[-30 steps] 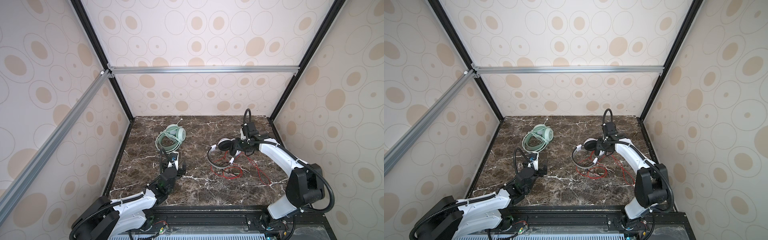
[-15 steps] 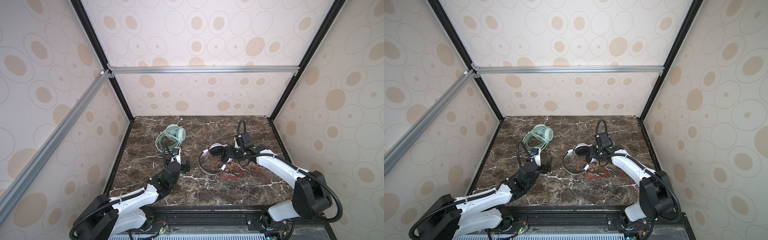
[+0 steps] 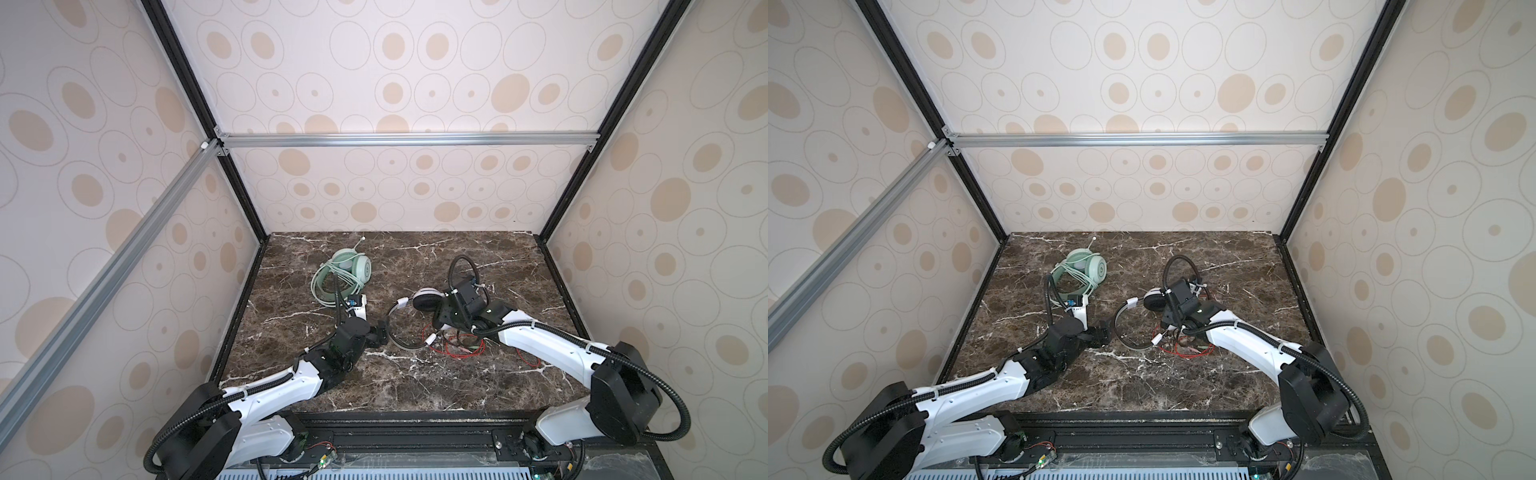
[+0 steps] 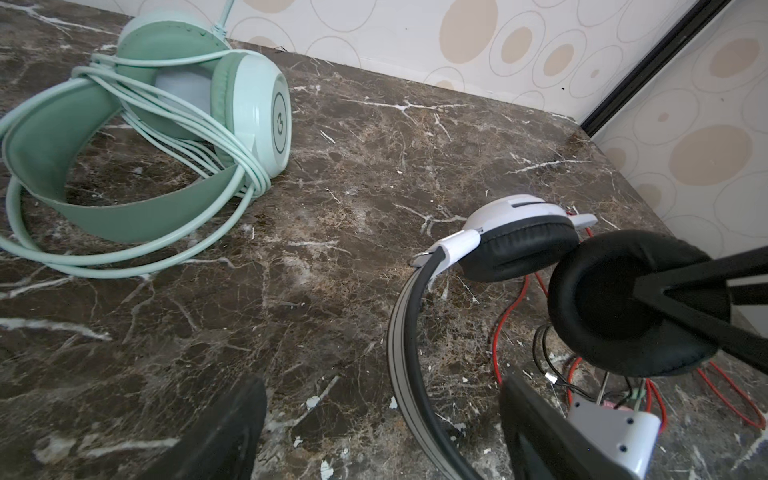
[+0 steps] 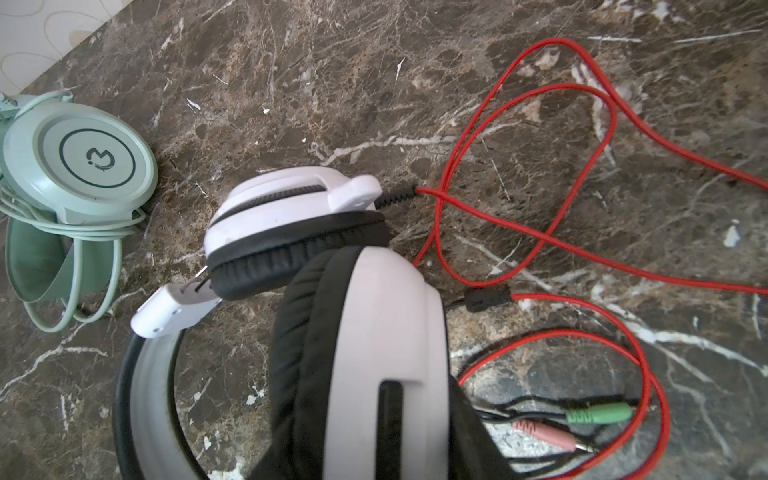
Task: Wrap the headphones
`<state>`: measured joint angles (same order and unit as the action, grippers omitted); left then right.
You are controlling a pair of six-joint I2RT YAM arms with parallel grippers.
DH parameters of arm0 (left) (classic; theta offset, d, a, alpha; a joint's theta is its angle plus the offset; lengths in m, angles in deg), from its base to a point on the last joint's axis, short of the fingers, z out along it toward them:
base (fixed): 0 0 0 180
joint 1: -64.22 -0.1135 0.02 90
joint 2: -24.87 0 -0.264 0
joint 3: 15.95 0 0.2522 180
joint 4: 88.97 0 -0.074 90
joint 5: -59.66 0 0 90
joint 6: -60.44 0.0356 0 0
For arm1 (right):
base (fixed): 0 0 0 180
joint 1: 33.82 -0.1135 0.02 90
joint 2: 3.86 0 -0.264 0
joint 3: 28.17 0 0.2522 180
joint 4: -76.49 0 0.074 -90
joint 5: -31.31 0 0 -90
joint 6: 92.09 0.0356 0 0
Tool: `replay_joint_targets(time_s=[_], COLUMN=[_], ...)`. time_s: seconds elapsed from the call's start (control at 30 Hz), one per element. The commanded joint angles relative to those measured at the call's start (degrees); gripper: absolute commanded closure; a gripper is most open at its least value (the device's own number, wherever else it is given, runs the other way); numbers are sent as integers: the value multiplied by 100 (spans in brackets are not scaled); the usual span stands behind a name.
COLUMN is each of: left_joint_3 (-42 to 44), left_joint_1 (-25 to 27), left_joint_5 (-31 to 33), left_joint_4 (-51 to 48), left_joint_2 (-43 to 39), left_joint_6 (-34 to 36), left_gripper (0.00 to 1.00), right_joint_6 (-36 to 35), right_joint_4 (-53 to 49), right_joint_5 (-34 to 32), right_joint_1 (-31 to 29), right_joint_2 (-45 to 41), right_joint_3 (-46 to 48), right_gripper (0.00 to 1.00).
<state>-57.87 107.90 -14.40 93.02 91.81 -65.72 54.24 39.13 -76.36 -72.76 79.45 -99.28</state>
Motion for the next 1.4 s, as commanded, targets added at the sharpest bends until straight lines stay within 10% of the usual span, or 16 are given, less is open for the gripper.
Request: replay_joint_targets(time_s=[0.0, 0.63, 1.37], left_joint_3=[-506, -1571, -2189], left_joint_1=[43, 31, -47], left_joint_5=[121, -2802, -2253], left_joint_4=[-714, -1249, -1924], left_joint_2=[84, 2014, 2344], left_joint_6=[-586, -3829, -3857], left_gripper=[11, 19, 33], right_joint_6=[1116, 627, 180], right_joint_4=[-155, -143, 408], right_joint_5=[-874, -1555, -1476], right_joint_1=[-204, -394, -396], right_joint_2=[184, 63, -516], right_joint_3=[-410, -455, 14], right_gripper=[61, 60, 61])
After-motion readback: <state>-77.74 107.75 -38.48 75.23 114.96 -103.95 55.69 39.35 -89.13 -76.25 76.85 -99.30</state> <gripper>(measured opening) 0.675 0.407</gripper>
